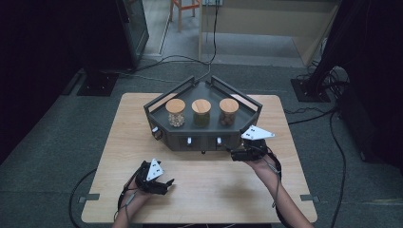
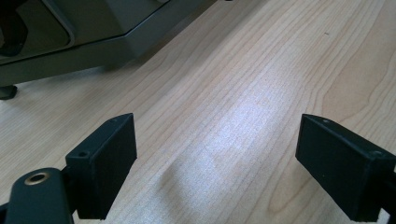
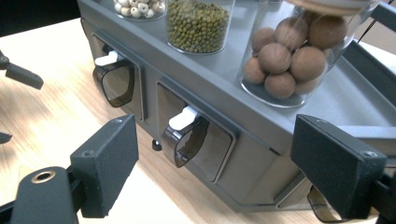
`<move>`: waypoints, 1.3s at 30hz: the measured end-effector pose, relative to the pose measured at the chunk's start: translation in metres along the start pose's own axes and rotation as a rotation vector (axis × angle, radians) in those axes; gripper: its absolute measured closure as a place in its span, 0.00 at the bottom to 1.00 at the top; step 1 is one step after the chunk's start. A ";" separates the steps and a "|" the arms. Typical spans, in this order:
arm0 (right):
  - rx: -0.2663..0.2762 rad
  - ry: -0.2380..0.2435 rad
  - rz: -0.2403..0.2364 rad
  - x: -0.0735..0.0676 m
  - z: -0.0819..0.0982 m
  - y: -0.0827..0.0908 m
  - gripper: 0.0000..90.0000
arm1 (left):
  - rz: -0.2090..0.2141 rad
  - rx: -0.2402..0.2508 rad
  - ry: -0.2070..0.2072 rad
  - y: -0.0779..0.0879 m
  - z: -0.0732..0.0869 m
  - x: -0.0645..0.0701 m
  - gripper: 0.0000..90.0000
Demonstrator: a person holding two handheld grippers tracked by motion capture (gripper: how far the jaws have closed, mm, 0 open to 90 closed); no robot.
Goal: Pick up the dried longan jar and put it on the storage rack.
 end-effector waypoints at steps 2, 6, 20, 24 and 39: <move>0.003 0.007 0.005 -0.001 0.002 0.001 0.17 | -0.001 0.000 0.000 0.000 0.000 0.001 0.14; 0.017 -0.011 0.006 0.000 0.007 0.003 0.17 | -0.002 -0.001 0.003 -0.001 0.000 0.000 0.14; 0.010 -0.062 -0.014 0.004 0.028 0.002 0.17 | 0.000 0.000 0.015 -0.002 0.001 0.000 0.14; 0.011 -0.025 0.000 0.001 0.031 0.004 0.17 | -0.001 -0.001 0.016 -0.002 0.001 0.000 0.14; 0.005 -0.034 -0.016 -0.003 0.045 -0.001 0.17 | -0.004 0.012 0.020 0.000 0.002 -0.001 0.14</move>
Point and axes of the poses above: each handheld gripper's, and its own axes: y roughly backward along the jaws, z roughly out of its underside, x roughly to its right, the point moved 7 cm from there along -y, roughly forward along the jaws, and after that the axes turned 11 degrees about z, right-handed, at the moved point
